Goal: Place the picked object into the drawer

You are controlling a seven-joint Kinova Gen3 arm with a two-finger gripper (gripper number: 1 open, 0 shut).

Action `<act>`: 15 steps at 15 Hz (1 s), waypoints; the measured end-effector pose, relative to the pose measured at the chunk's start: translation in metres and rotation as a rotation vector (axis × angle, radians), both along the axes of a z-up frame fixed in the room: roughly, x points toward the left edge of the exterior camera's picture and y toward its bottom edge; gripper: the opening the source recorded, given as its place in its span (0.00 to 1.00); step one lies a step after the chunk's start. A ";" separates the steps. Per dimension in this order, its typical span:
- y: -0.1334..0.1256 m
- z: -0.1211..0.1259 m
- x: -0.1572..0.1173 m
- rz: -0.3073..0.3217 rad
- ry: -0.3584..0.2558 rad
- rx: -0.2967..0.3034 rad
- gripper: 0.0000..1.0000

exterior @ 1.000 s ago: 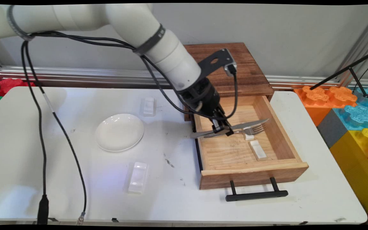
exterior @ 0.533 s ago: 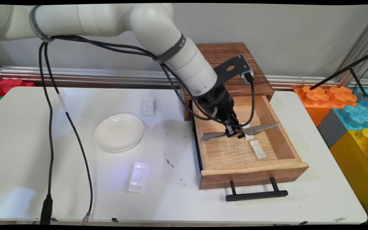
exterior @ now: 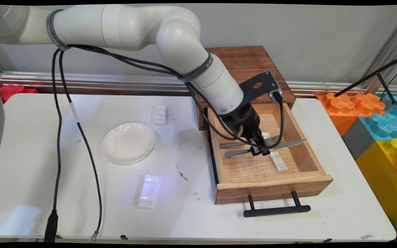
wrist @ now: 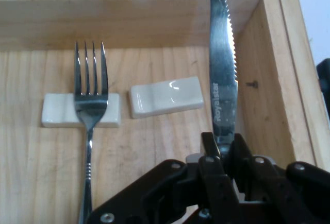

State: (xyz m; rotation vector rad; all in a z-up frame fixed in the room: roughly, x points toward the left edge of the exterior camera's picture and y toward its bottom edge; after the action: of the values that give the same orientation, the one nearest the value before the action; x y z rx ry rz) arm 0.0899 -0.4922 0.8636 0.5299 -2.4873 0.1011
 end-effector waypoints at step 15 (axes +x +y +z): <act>-0.003 -0.052 -0.011 0.038 -0.011 -0.006 0.00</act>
State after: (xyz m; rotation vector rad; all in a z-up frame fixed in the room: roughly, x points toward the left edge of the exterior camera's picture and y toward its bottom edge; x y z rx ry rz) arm 0.0786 -0.4956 0.8112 0.5763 -2.4875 0.1265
